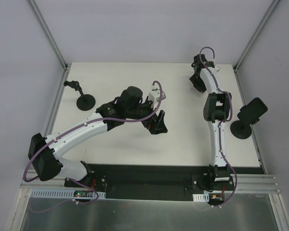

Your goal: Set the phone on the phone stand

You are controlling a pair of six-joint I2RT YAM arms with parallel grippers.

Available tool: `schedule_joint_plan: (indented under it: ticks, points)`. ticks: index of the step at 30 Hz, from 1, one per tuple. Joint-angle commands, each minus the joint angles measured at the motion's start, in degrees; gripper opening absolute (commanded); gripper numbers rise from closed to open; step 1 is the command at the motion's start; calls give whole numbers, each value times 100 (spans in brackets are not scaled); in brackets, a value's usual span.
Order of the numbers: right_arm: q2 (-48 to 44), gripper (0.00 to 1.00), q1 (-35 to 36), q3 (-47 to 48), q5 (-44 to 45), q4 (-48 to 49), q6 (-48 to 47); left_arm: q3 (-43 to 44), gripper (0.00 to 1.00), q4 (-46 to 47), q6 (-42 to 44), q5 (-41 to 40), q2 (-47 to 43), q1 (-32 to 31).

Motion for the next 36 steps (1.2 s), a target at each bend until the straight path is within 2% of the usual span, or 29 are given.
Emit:
schedule_joint_plan:
  ticks: [1,4,9,10,13,17,19,20,22,25,26,28,36]
  points:
    - [81,72,-40,152,-126,-300,-60,108,89,199,-78,152,-56,-78]
    - [-111,59,-23,-206,-283,-195,-77,108,89,199,-86,135,-56,-78]
    - [-1067,56,135,-1489,-372,340,-638,81,89,199,-51,29,-100,-78]
    - [-1279,55,153,-2161,-486,472,-709,73,89,208,-60,29,-109,-78]
    - [-2123,51,153,-3202,-819,1052,-973,64,89,234,-77,55,-127,-78]
    - [-3099,44,188,-5133,-1461,1868,-1202,64,89,243,-113,82,-144,-78]
    - [-3573,43,364,-5629,-1794,2045,-1438,55,89,260,-104,47,-144,-78]
    - [-3732,44,460,-6214,-1883,2290,-1535,46,89,260,-95,29,-127,-78]
    - [-4232,47,689,-6779,-1876,2502,-1641,46,89,260,-95,20,-118,-78]
    - [-4717,71,751,-7634,-1823,3030,-1659,64,89,252,-121,108,-118,-78]
    - [-4761,86,751,-7705,-1744,3048,-1703,64,89,252,-139,160,-144,-78]
    - [-4665,97,742,-7627,-1586,2978,-1834,64,89,260,-148,161,-153,-78]
    - [-3638,97,584,-6081,-1444,1916,-1941,55,89,243,-139,117,22,-78]
